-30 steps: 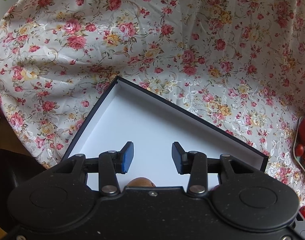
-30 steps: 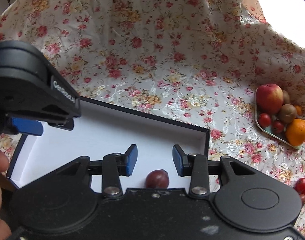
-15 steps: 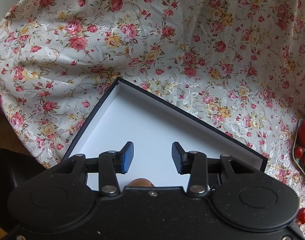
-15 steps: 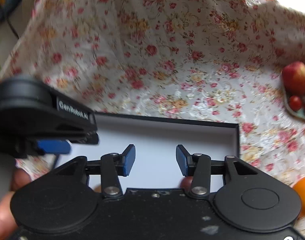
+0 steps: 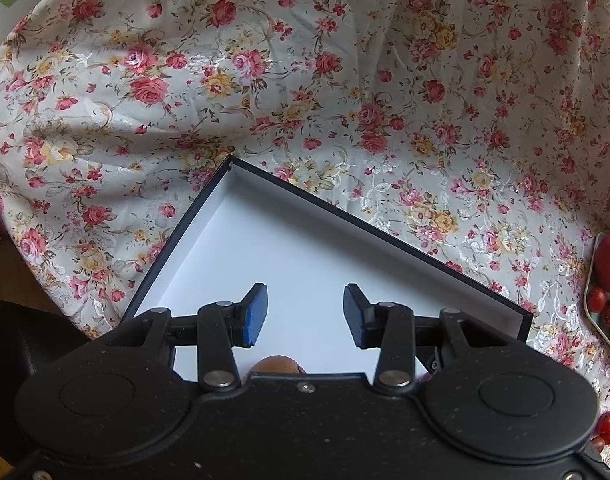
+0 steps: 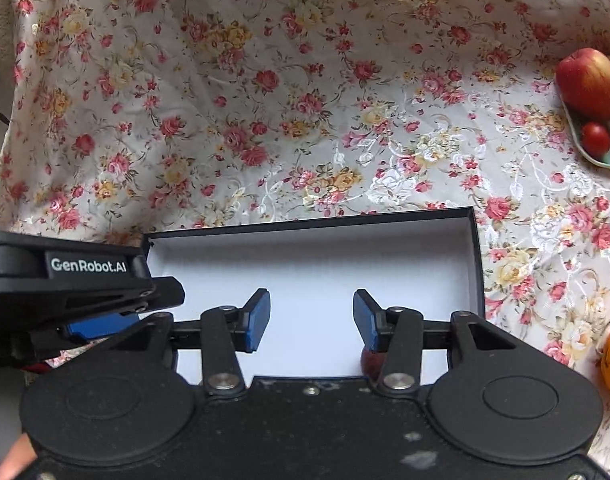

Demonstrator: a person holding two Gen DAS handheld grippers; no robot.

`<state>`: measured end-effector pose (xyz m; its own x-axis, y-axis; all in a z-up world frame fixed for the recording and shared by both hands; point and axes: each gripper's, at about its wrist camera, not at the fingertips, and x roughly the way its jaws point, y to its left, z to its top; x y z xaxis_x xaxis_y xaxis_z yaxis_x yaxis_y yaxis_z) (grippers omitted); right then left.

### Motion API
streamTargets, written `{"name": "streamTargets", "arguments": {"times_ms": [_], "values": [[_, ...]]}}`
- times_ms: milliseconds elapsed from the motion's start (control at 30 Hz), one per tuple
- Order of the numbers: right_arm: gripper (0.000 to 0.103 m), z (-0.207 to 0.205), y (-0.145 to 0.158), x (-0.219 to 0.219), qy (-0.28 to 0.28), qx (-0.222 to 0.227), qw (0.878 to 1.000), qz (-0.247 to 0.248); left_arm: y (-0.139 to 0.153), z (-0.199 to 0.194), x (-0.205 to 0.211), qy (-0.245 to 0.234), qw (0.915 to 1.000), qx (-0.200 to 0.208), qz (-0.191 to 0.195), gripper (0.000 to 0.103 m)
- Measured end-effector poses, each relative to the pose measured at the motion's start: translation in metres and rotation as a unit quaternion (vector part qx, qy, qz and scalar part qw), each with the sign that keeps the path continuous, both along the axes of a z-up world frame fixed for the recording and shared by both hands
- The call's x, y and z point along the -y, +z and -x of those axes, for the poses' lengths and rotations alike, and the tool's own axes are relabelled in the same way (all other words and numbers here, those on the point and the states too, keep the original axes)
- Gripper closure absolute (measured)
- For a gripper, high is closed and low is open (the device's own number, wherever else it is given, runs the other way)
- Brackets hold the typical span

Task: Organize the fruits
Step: 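Withdraw both tools from the box toward the loose fruits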

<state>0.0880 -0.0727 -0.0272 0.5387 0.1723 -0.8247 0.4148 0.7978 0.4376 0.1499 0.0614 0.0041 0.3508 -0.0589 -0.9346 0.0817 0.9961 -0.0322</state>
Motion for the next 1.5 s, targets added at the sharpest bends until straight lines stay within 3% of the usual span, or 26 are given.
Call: {"name": "streamTargets", "arguments": {"times_ms": [133,333,633,933,1300,1433,1500], "values": [[0.047,0.002,-0.008,0.006,0.005,0.045,0.998,-0.051,0.001,0.0,0.0,0.002,1.0,0.004,-0.001,0.053],[0.046,-0.007,-0.016,0.011,0.055,0.04,0.994,-0.086,0.003,0.001,0.003,-0.001,1.0,0.007,-0.004,0.053],[0.047,-0.006,0.0,0.007,0.076,0.025,0.994,0.072,0.008,0.0,0.0,0.015,0.9997,0.017,-0.005,0.053],[0.047,0.002,0.019,0.017,0.08,0.033,0.977,0.194,0.011,0.001,0.011,0.002,0.9998,0.018,-0.005,0.053],[0.04,0.026,0.026,0.056,0.065,0.04,0.975,0.211,0.016,0.011,0.045,-0.035,0.9992,0.018,-0.001,0.053],[0.017,0.043,0.028,0.085,0.037,0.033,0.978,0.201,0.018,0.021,0.065,-0.062,0.9979,0.02,0.001,0.053],[0.014,0.054,0.028,0.1,0.018,0.03,0.978,0.207,0.017,0.025,0.076,-0.074,0.9971,0.018,0.001,0.053]]}}
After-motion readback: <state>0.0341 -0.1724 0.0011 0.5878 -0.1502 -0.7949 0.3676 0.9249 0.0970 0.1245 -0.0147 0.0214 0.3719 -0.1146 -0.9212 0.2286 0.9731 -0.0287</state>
